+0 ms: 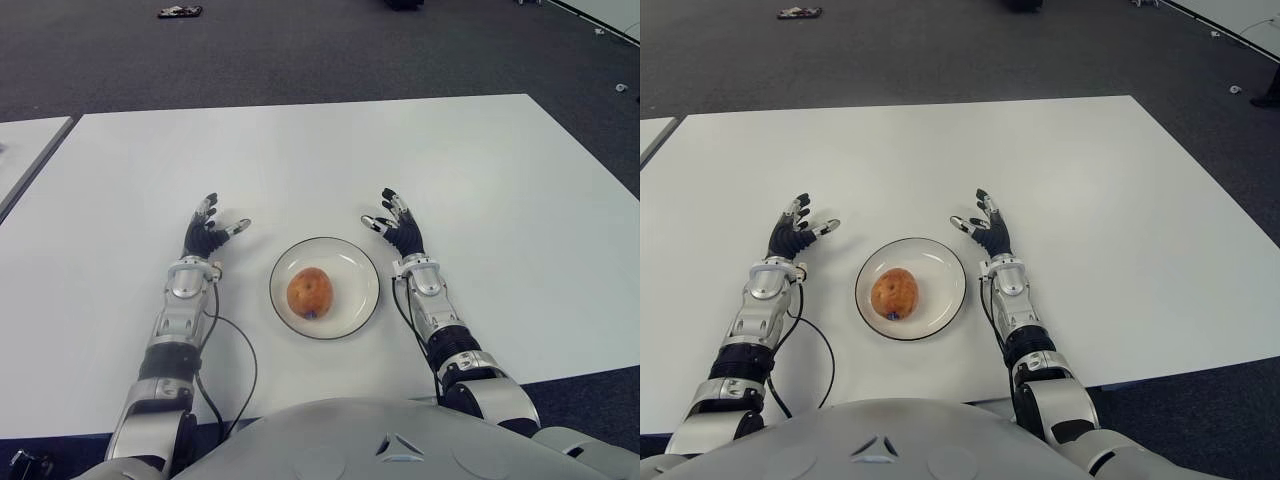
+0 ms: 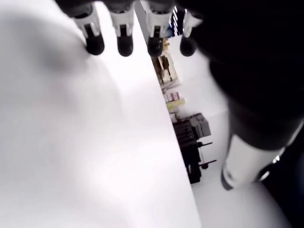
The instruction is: Put the apples into the plate.
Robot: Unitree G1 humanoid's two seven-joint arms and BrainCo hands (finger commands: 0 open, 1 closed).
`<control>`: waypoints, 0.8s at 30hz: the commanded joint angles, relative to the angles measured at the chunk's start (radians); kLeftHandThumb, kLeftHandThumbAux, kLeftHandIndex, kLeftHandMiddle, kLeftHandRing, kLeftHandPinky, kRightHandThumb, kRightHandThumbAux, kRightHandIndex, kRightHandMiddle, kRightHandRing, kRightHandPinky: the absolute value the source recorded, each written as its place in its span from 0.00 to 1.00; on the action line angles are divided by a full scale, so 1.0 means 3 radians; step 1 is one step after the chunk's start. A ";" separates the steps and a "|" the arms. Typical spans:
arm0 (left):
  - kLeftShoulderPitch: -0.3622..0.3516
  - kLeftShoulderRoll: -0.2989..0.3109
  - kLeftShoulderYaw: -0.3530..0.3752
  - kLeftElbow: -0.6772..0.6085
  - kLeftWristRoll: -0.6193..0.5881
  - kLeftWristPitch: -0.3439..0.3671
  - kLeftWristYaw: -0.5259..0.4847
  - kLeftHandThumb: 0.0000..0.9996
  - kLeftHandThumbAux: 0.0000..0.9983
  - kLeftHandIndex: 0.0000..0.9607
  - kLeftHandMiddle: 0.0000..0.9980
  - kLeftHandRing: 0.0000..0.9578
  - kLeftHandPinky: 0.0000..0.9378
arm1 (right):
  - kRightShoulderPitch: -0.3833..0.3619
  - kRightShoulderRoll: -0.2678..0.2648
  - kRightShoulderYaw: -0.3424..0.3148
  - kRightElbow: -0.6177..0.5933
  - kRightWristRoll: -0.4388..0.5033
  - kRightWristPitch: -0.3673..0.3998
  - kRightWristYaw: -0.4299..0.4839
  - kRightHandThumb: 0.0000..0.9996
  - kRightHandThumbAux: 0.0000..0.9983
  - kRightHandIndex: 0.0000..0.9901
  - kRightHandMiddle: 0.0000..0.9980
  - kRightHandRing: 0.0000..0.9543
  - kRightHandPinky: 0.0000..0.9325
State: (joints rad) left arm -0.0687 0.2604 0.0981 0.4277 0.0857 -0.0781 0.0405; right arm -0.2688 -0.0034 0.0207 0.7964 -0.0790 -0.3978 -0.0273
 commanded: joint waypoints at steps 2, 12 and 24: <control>0.0047 -0.0020 -0.0042 0.0159 0.0041 -0.0045 -0.0013 0.00 0.59 0.00 0.00 0.00 0.00 | 0.0148 0.0005 0.0010 0.0140 -0.0012 0.0203 -0.0002 0.12 0.68 0.00 0.02 0.06 0.14; -0.0009 -0.0206 0.0084 0.0388 -0.0125 -0.0345 0.0084 0.01 0.62 0.00 0.00 0.00 0.00 | 0.0163 0.0005 0.0005 0.0120 -0.0003 0.0201 -0.0005 0.12 0.70 0.00 0.02 0.06 0.13; 0.0030 -0.0367 0.0100 0.0604 -0.0071 -0.0700 0.0317 0.06 0.64 0.00 0.00 0.00 0.00 | 0.0219 0.0016 -0.0005 0.0031 0.0014 0.0206 -0.0004 0.14 0.71 0.00 0.01 0.05 0.13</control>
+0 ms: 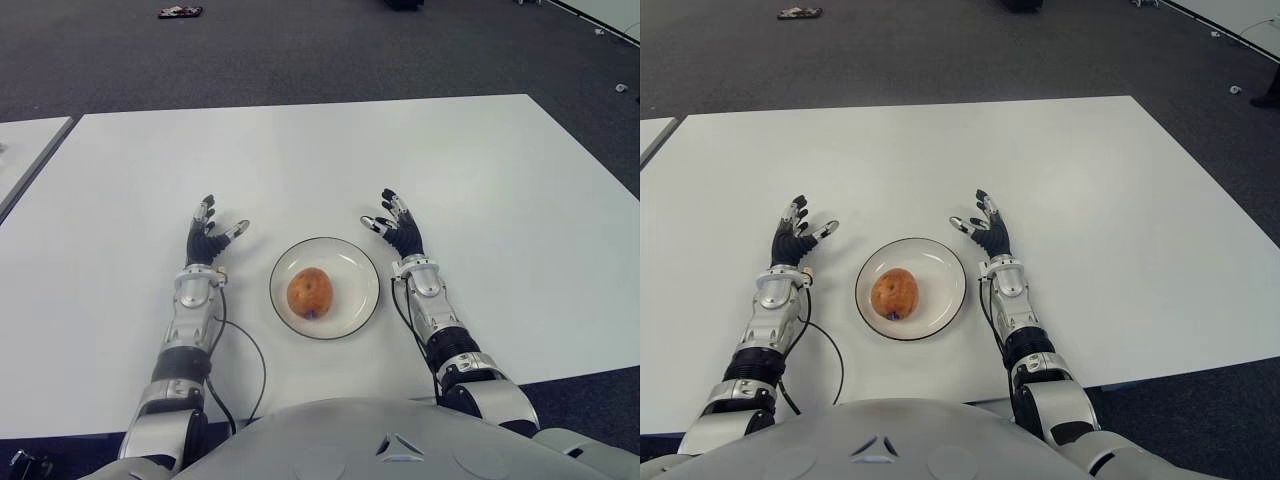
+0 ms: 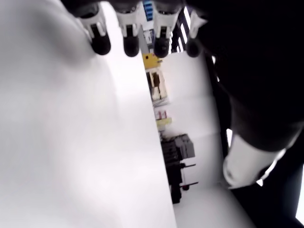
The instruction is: Put the apples into the plate.
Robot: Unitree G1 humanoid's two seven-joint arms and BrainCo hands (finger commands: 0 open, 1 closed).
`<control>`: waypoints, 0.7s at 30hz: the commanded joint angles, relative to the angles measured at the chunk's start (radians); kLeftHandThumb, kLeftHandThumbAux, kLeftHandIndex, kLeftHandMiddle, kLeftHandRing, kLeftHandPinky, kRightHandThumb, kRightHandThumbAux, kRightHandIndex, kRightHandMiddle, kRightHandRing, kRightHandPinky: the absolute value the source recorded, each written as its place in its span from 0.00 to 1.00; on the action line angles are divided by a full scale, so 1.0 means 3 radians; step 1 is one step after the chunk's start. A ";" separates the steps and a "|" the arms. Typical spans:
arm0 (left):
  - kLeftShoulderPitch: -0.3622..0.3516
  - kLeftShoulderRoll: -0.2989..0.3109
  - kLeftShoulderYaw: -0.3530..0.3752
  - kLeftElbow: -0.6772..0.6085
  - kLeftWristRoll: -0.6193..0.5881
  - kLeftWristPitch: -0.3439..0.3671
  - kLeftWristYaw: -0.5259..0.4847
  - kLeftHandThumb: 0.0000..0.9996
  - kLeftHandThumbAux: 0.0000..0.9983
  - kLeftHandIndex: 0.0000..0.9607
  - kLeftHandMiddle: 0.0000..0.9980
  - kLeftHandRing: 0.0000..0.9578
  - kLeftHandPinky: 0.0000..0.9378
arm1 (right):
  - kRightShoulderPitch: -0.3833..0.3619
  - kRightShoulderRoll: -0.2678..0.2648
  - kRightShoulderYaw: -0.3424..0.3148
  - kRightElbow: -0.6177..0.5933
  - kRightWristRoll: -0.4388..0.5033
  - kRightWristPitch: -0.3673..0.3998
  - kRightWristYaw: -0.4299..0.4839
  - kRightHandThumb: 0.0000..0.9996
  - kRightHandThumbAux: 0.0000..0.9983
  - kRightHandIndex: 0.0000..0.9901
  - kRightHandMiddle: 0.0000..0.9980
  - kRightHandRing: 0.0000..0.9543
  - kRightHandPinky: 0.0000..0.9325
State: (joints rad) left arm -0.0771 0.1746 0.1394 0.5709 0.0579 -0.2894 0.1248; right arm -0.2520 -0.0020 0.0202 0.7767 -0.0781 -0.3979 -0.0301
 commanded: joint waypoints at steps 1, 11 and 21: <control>0.0064 -0.0089 -0.0042 0.0129 0.0027 -0.0012 0.0046 0.06 0.64 0.00 0.00 0.00 0.00 | 0.0167 0.0012 -0.0004 0.0089 0.0011 0.0209 0.0003 0.14 0.71 0.00 0.01 0.05 0.13; 0.0152 -0.0176 -0.0131 0.0220 0.0201 -0.0181 0.0274 0.07 0.60 0.00 0.00 0.00 0.00 | 0.0195 0.0019 -0.0026 0.0033 0.0026 0.0214 -0.0018 0.15 0.72 0.00 0.03 0.07 0.15; 0.0224 -0.0254 -0.0218 0.0276 0.0395 -0.0330 0.0597 0.06 0.55 0.00 0.00 0.00 0.00 | 0.0203 0.0020 -0.0025 0.0006 0.0027 0.0224 -0.0024 0.16 0.72 0.00 0.03 0.07 0.15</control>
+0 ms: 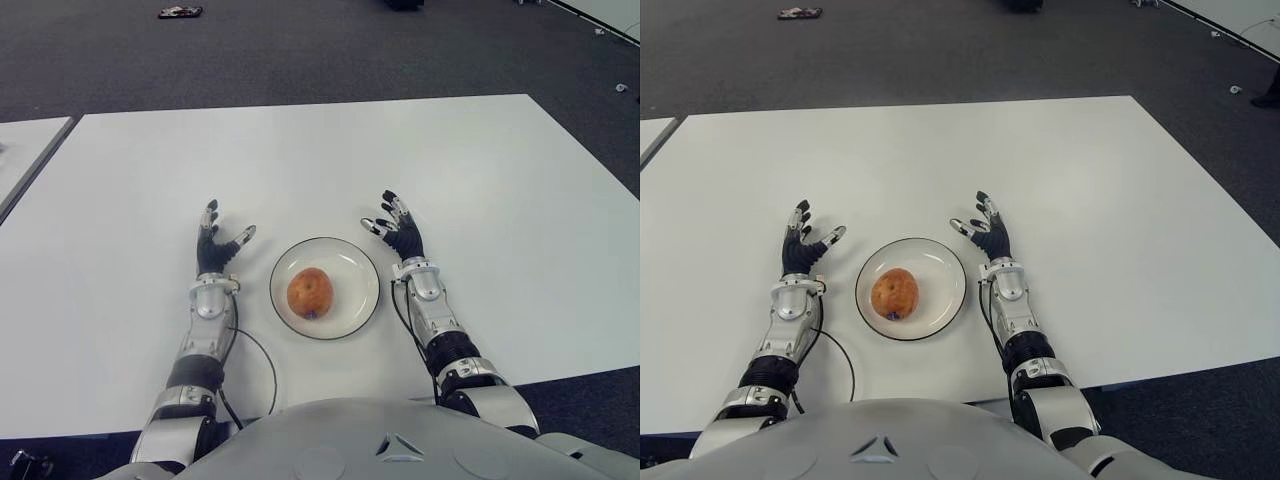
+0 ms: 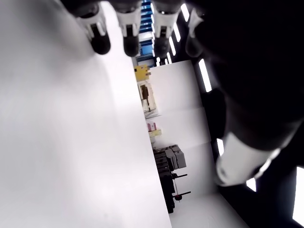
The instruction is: Put the apples into the plate.
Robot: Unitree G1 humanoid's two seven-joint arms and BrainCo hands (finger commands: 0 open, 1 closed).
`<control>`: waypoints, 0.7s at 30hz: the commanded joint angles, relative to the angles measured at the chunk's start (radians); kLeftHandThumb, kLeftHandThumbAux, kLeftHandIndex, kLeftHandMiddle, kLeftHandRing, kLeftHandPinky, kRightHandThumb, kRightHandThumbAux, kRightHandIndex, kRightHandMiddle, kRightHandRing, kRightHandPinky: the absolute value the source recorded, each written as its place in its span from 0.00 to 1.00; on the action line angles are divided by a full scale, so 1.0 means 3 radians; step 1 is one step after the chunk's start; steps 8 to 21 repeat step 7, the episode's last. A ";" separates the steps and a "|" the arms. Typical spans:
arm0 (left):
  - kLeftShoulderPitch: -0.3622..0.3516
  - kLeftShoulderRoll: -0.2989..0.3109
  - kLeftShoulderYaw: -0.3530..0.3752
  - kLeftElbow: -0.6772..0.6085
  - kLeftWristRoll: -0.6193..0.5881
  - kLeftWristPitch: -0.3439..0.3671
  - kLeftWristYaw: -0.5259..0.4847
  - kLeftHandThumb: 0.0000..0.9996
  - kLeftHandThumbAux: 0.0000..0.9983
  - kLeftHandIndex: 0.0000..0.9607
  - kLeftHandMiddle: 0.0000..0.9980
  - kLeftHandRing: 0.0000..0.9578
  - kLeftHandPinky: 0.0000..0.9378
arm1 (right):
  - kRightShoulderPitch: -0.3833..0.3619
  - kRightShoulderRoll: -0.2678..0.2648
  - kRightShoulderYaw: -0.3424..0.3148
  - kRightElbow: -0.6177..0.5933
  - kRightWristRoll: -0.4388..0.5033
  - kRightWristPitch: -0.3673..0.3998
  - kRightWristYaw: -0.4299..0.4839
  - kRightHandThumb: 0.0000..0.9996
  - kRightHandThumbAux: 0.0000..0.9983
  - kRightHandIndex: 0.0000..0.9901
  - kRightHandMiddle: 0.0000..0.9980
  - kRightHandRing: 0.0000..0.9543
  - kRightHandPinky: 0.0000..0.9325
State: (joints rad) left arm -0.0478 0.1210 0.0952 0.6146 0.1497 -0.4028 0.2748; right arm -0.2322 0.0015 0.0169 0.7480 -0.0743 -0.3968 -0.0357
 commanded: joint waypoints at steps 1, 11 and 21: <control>0.0127 -0.0077 -0.0074 0.0134 0.0104 0.0039 0.0116 0.05 0.55 0.00 0.00 0.00 0.00 | 0.0137 0.0009 -0.0014 0.0100 0.0015 0.0221 -0.0007 0.16 0.72 0.00 0.03 0.08 0.15; 0.0126 -0.0073 -0.0104 0.0188 0.0198 0.0010 0.0224 0.04 0.53 0.00 0.00 0.00 0.00 | 0.0136 0.0014 -0.0016 0.0099 0.0014 0.0225 -0.0023 0.16 0.71 0.00 0.03 0.08 0.16; 0.0126 -0.0073 -0.0104 0.0188 0.0198 0.0010 0.0224 0.04 0.53 0.00 0.00 0.00 0.00 | 0.0136 0.0014 -0.0016 0.0099 0.0014 0.0225 -0.0023 0.16 0.71 0.00 0.03 0.08 0.16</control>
